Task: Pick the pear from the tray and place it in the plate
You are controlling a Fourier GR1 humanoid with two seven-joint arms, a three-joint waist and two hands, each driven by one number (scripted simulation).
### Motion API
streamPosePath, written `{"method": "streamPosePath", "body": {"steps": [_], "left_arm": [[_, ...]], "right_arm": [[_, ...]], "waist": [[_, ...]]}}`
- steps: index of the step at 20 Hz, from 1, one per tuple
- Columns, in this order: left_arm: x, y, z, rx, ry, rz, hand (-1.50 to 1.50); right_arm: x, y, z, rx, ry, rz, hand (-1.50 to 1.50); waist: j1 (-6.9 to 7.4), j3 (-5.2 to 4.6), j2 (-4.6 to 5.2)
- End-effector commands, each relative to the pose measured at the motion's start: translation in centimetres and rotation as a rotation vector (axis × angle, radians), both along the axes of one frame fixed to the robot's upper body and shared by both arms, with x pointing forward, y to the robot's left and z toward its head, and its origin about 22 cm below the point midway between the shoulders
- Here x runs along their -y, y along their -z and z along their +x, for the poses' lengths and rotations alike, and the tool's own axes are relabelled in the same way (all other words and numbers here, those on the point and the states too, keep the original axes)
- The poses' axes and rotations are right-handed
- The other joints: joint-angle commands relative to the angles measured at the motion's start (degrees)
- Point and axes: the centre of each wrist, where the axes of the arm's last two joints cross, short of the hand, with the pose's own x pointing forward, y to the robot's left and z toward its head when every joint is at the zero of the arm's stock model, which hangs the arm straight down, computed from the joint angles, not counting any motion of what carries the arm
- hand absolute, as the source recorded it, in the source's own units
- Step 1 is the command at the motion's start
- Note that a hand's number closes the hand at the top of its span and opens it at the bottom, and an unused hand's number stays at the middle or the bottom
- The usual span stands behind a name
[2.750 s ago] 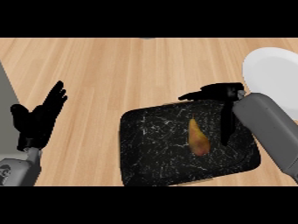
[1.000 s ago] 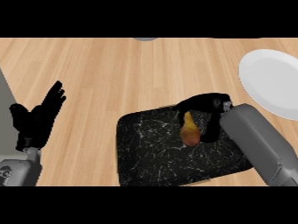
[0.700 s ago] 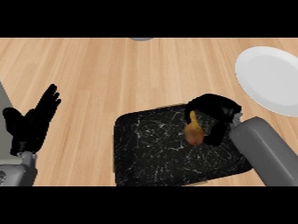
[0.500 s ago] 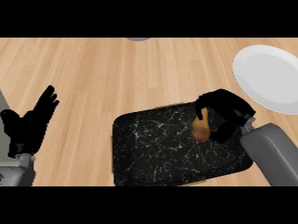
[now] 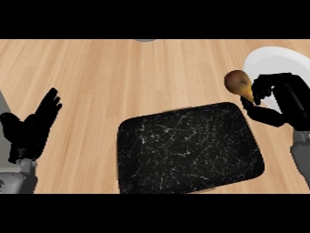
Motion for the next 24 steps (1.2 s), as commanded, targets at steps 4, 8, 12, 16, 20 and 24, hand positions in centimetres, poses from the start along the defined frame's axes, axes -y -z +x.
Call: {"method": "streamPosePath", "body": {"steps": [4, 8, 12, 16, 20, 24], "left_arm": [[0.1, -0.2, 2.0, 0.023, 0.039, 0.011, 0.0], [0.1, -1.0, 1.9, 0.025, 0.034, 0.005, 0.0], [0.5, -0.2, 2.0, 0.016, 0.033, 0.008, 0.0], [-1.2, -1.2, 1.3, 0.027, 0.049, 0.014, 0.0], [1.6, -1.2, 2.7, 0.025, 0.058, 0.028, 0.0], [2.4, -1.2, 1.8, 0.029, 0.099, 0.015, 0.0]], "right_arm": [[4.6, -0.5, 0.1, 0.029, 0.201, 0.183, 1.5], [9.7, -2.2, 1.2, 0.021, 0.275, 0.231, 1.5], [12.5, -0.6, 2.7, 0.009, 0.326, 0.23, 1.5], [14.1, 0.5, 4.6, -0.019, 0.35, 0.214, 1.5], [16.5, 1.0, 4.8, -0.07, 0.38, 0.079, 1.5], [20.2, 2.3, 3.1, -0.215, 0.356, 0.063, 1.5]], "waist": [[1.67, -0.11, 0.66], [2.07, -0.09, 0.73], [2.44, -0.08, 0.81], [3.04, -0.06, 0.85], [3.39, -0.03, 1.12], [5.2, 0.15, 1.7]]}}
